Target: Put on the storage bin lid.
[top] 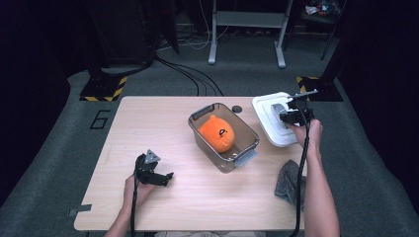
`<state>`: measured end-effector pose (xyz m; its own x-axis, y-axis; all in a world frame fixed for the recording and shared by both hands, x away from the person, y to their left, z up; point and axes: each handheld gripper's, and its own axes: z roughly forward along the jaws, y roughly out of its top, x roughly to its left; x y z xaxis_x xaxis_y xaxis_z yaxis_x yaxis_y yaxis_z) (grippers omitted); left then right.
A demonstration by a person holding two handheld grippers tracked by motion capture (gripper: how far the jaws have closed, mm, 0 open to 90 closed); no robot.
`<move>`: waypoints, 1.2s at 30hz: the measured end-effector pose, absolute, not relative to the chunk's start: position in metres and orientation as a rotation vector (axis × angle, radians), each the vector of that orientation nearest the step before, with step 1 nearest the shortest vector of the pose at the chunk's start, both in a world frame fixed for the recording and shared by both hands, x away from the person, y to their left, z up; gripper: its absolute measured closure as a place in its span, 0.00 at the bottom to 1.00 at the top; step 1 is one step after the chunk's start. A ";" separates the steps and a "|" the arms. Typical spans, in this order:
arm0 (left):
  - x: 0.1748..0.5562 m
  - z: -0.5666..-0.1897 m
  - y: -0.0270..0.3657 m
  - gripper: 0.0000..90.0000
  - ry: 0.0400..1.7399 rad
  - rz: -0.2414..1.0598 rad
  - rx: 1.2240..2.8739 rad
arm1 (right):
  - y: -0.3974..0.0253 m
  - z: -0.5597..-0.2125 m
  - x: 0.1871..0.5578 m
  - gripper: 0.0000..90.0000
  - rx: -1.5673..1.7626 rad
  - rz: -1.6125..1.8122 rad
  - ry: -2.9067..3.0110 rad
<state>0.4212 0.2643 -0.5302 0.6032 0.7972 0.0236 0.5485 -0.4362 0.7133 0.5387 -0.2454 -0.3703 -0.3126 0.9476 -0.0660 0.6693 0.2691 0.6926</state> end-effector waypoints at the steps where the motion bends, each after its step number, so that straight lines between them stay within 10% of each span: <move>1: 0.421 -0.530 0.265 0.00 1.056 0.467 2.158 | -0.244 -0.368 0.538 0.74 1.455 0.782 2.075; 36: 0.421 -0.530 0.265 0.00 1.056 0.468 2.157 | -0.152 -0.329 0.504 0.74 1.263 0.953 2.239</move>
